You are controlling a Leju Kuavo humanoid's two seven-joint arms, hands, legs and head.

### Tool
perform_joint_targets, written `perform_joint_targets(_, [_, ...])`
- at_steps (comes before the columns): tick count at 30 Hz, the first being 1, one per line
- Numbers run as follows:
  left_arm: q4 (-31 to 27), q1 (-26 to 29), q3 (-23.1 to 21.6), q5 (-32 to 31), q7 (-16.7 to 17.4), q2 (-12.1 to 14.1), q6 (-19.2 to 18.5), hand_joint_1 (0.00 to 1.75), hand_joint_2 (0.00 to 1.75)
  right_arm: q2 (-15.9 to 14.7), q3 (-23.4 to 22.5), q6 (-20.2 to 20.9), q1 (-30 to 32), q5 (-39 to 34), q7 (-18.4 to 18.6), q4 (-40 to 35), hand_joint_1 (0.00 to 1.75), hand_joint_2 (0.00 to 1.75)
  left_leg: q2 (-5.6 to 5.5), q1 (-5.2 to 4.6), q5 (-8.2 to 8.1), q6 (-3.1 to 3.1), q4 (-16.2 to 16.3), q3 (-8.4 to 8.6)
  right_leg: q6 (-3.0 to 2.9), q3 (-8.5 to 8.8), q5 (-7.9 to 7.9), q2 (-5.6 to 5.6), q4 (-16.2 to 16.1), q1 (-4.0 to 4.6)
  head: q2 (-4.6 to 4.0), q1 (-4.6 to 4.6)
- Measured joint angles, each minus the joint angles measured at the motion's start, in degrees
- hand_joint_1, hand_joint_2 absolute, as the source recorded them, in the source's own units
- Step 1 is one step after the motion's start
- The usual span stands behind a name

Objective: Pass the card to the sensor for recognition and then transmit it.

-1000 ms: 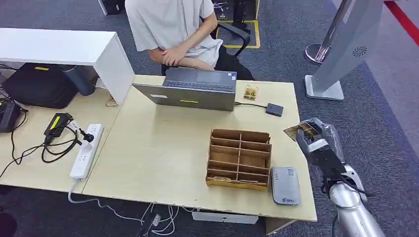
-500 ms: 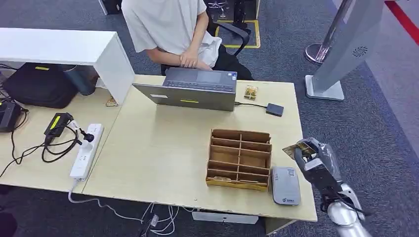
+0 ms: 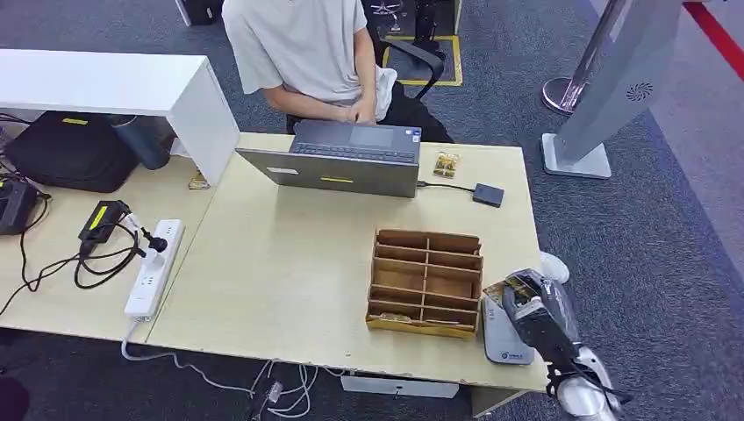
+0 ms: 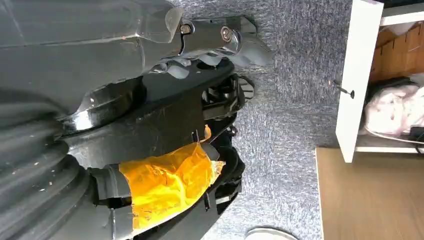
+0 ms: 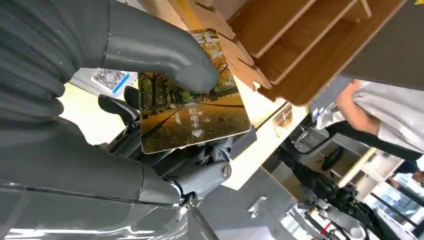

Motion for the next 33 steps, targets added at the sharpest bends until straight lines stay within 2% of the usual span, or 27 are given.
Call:
perform_joint_targets(14, [0.0, 0.0, 0.0, -0.3, 0.0, 0.0, 0.2, 0.0, 1.75, 0.9, -0.7, -0.7, 3.1, 0.8, -1.3, 5.1, 1.75, 1.75, 0.0, 0.0, 0.0, 0.0, 0.0, 0.02, 0.0, 0.01, 0.0, 0.0, 0.0, 0.0, 0.0, 0.0])
perform_joint_targets(23, [0.0, 0.0, 0.1, -1.2, 0.2, 0.0, 0.5, 0.0, 1.75, 1.8, -1.4, 0.1, 2.2, 0.9, -2.8, 5.5, 1.75, 1.75, 0.03, 0.0, 0.01, -0.01, 0.0, 0.05, -0.01, 0.07, 0.01, 0.0, 0.0, 0.0, 0.0, 0.0])
perform_joint_targets(28, [0.0, 0.0, 0.1, -1.9, 0.3, 0.1, 0.6, 0.0, 1.75, 1.8, -1.2, 1.5, -0.7, 0.8, -1.3, 1.1, 1.75, 1.75, 0.03, 0.0, 0.05, -0.04, 0.0, 0.05, -0.02, 0.05, 0.03, 0.01, 0.0, 0.0, 0.0, 0.0])
perform_joint_targets(33, [0.0, -0.6, 0.1, -2.3, 1.0, 0.1, 0.9, 0.0, 1.75, 1.8, 0.1, 4.3, -7.8, -0.7, 3.3, -5.3, 1.75, 1.75, 0.07, 0.0, 0.07, -0.05, 0.0, 0.06, -0.03, 0.01, 0.04, 0.05, 0.1, 0.0, 0.0, 0.02])
